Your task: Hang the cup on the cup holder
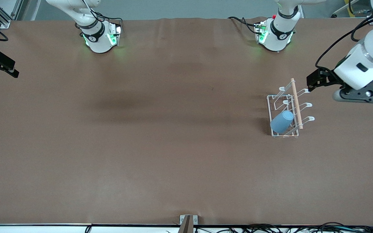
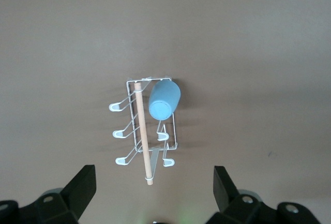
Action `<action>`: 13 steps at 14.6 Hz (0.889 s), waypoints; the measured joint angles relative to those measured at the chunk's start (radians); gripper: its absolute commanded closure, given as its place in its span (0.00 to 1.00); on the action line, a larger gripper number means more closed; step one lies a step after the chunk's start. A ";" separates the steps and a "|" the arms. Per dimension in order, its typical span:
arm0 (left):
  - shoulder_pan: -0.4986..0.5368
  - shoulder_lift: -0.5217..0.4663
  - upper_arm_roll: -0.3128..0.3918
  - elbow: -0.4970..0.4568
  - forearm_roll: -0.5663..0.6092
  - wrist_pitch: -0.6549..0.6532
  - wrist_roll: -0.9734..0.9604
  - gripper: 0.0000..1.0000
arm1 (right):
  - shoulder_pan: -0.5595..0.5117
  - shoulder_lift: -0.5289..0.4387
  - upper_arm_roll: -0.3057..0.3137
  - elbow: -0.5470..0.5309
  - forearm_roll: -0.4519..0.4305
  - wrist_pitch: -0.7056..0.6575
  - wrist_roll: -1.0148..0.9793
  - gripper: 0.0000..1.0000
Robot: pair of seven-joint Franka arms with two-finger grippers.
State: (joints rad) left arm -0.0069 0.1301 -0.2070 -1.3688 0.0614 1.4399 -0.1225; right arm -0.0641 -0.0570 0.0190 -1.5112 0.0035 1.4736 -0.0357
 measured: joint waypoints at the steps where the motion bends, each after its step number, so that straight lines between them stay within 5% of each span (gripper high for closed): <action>1: 0.000 -0.049 0.013 -0.077 -0.012 0.037 0.000 0.00 | 0.000 0.000 0.000 0.000 0.000 0.000 0.000 0.00; 5: -0.001 -0.205 0.024 -0.286 -0.020 0.086 -0.001 0.00 | 0.000 0.000 0.000 0.000 0.000 0.000 0.001 0.00; 13: 0.000 -0.232 0.043 -0.321 -0.020 0.105 0.002 0.00 | 0.000 0.000 0.000 0.000 0.001 0.000 0.001 0.00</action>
State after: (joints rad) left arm -0.0065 -0.1018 -0.1637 -1.6896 0.0410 1.5454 -0.1200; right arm -0.0641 -0.0568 0.0189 -1.5110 0.0041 1.4736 -0.0346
